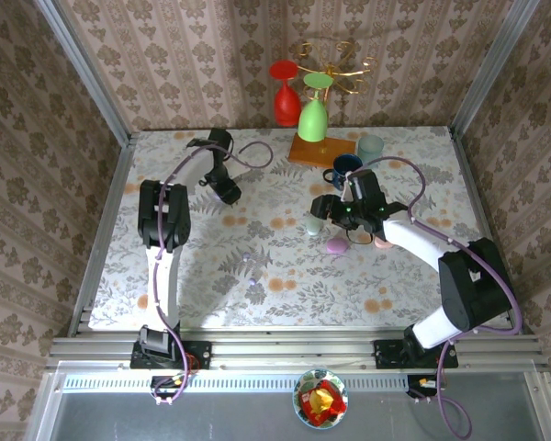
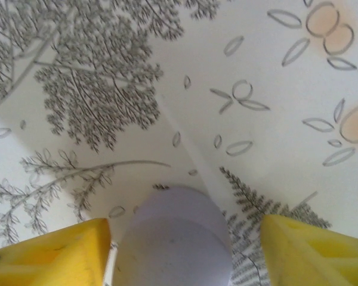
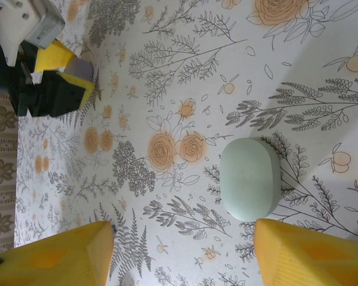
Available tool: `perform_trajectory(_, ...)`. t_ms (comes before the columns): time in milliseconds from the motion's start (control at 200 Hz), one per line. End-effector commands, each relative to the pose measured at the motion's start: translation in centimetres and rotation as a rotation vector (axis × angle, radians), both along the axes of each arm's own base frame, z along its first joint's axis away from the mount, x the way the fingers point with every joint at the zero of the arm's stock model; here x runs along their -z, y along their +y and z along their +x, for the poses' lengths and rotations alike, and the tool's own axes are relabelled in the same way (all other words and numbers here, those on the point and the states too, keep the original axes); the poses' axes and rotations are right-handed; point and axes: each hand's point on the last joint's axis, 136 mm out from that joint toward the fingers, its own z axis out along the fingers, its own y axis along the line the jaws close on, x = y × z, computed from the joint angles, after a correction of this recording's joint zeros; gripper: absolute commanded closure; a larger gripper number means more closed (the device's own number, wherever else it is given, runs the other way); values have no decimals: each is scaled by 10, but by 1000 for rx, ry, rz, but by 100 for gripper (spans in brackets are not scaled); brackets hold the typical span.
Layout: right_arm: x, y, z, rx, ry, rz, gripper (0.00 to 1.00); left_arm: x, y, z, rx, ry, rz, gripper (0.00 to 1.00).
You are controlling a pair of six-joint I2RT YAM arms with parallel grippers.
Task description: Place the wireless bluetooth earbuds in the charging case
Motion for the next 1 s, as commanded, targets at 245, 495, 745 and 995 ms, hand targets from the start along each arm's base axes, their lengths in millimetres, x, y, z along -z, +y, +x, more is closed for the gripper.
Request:
perform_trajectory(245,-18,15,-9,-62,-56,26,36,-7,1,9,-114,-37,-49,68)
perform_trajectory(495,-41,44,-9,-174,-279,-52,36,-69,-3,4,-405,-204,-278,69)
perform_trajectory(745,-56,78,-10,-218,-487,-30,36,-122,-7,-26,-719,-246,-640,74)
perform_trajectory(995,-69,112,-18,-290,-632,55,32,-155,-30,-89,-1027,-172,-1126,81)
